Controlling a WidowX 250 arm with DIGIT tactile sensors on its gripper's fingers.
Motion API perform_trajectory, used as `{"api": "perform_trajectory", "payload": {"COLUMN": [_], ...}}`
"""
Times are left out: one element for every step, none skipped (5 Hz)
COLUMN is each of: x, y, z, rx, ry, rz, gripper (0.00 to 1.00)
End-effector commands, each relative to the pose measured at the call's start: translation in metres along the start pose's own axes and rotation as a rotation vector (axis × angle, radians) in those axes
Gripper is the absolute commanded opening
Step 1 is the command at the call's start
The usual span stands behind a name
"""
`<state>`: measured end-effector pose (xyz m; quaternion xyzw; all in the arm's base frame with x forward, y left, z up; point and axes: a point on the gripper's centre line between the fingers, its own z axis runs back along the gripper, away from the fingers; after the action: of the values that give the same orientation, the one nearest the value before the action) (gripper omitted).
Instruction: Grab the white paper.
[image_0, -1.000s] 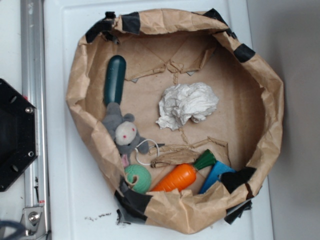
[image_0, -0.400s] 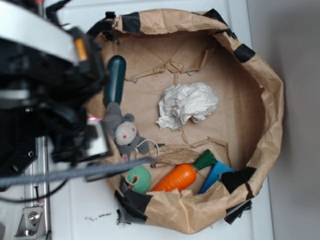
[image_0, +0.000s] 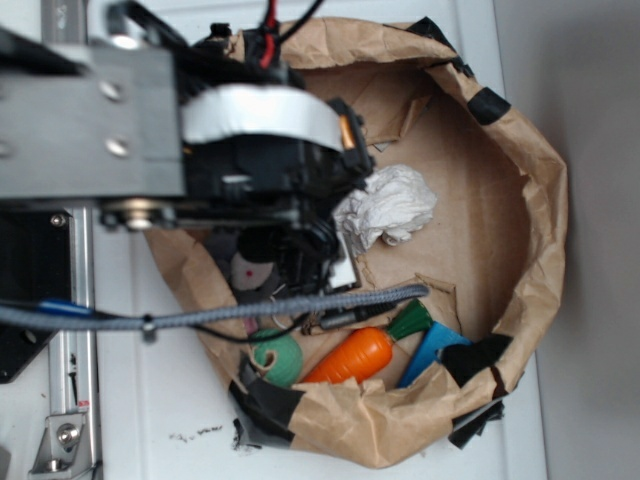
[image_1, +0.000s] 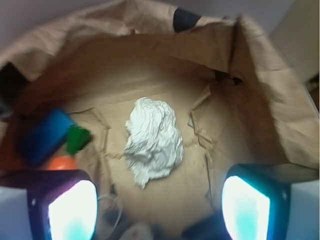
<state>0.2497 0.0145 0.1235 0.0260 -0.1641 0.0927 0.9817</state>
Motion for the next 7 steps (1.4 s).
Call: {"api": "perform_trajectory", "payload": {"x": [0.028, 0.038, 0.04, 0.042, 0.055, 0.064, 0.061], "y": [0.01, 0.001, 0.0, 0.003, 0.01, 0.015, 0.011], "z": [-0.056, -0.079, -0.083, -0.064, -0.024, 0.026, 0.079], "rx": [0.022, -0.045, -0.035, -0.04, -0.063, -0.043, 0.013], "ry": [0.014, 0.079, 0.091, 0.039, -0.009, 0.018, 0.171], "rz": [-0.041, -0.033, -0.054, -0.055, -0.025, 0.087, 0.083], "gripper": [1.0, 1.0, 0.0, 0.0, 0.0, 0.0, 0.0]}}
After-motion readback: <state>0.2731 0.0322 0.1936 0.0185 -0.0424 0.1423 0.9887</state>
